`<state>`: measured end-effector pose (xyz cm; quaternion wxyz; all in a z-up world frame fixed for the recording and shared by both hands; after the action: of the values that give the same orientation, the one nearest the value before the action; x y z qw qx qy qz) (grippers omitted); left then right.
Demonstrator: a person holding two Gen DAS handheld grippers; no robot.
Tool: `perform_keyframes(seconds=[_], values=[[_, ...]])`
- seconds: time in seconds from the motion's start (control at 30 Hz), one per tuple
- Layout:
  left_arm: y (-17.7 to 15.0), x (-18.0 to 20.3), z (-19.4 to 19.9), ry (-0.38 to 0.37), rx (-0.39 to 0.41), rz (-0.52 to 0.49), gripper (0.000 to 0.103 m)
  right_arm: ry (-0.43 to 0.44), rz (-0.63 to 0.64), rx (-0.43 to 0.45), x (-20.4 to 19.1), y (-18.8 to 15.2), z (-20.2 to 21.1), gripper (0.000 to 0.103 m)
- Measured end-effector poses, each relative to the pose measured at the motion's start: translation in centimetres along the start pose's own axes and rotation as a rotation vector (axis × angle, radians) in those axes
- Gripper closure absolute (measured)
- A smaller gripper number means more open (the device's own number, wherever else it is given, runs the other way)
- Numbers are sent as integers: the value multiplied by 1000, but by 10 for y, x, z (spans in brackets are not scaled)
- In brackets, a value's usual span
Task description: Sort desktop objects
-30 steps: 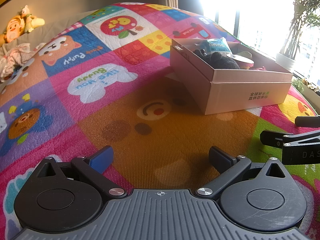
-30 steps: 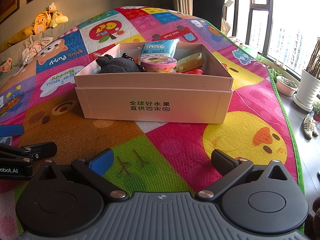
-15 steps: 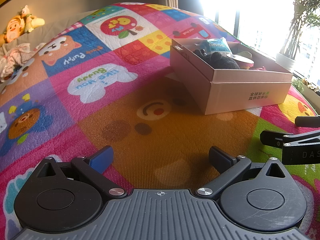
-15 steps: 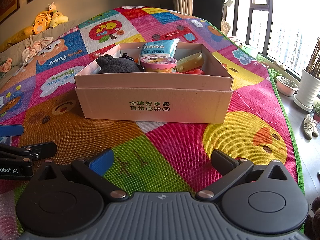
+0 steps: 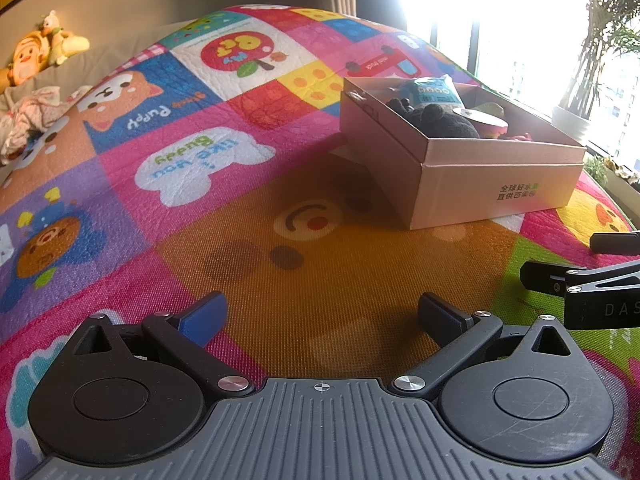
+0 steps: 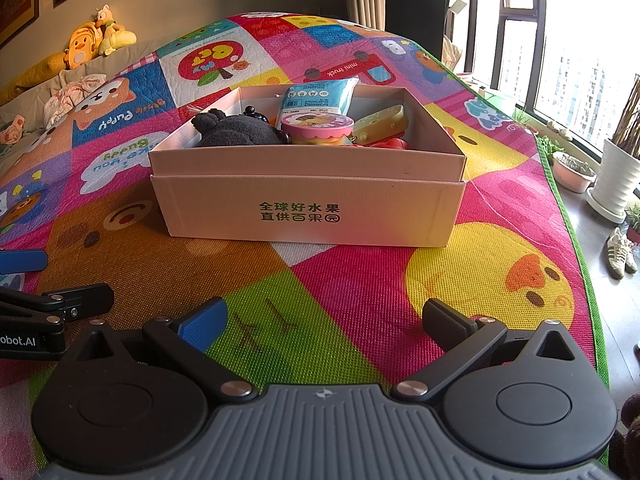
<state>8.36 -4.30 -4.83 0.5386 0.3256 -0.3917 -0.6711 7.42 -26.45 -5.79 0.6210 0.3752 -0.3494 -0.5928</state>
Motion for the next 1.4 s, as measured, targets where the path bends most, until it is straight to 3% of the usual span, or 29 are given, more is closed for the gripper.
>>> perform_keyframes(seconds=[1.4], values=[[2, 2, -5, -4, 2, -12, 0, 0, -1, 0, 0, 0, 0, 0]])
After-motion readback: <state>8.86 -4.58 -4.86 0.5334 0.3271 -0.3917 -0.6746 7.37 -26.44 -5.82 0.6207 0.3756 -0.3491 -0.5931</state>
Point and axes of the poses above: each gripper's, at about its wrist camera, not at the fingertips, and z roughly against the way its jaws point, x to its right, y to its top, the point moved 8 cm from there along -z, roughly the way its jaws point, and after that the axes turned 11 degrees about x, right-handed, at the moved point
